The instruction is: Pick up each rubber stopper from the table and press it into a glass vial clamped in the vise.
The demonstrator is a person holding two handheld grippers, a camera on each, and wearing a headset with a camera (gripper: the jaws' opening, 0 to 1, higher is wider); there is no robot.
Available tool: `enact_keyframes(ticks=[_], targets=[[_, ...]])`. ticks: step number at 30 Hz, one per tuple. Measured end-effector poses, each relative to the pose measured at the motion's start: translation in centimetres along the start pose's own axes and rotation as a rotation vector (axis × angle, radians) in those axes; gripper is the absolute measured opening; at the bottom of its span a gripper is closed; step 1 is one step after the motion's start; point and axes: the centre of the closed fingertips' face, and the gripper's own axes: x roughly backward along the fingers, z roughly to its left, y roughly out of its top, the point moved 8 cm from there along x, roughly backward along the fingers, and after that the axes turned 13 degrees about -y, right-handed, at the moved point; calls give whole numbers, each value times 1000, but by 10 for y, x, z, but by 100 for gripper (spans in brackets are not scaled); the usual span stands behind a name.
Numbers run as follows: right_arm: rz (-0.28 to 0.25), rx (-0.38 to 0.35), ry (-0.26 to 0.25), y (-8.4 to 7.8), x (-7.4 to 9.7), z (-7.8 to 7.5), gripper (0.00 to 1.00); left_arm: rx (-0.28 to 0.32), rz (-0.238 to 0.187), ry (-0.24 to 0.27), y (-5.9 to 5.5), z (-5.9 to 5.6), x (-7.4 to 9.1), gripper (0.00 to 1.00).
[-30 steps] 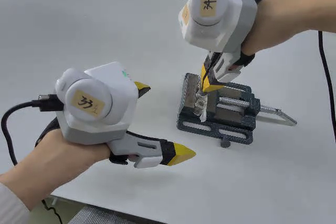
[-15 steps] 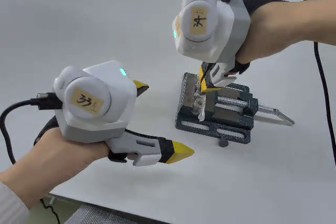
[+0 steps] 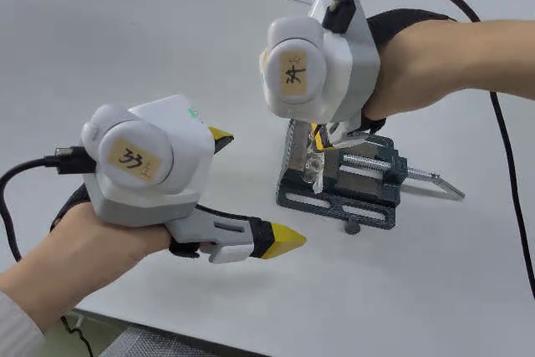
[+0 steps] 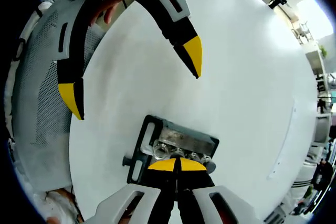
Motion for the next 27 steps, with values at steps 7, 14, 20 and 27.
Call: enact_keyframes(ticks=[7,14,20,27], targets=[[-61,-68,38,-8,-1,-4,0,-7,15,4,1,1,2,88],[-128,-139,52,-17,1,-4,0,-6,11,14,3,3,5,88],[-174,-171,67,-21,1,-5,0,-8,9,14,4,4,4,88],[-210,-220,105,-24,0,-8,0,-5,13,15,3,5,4,88]])
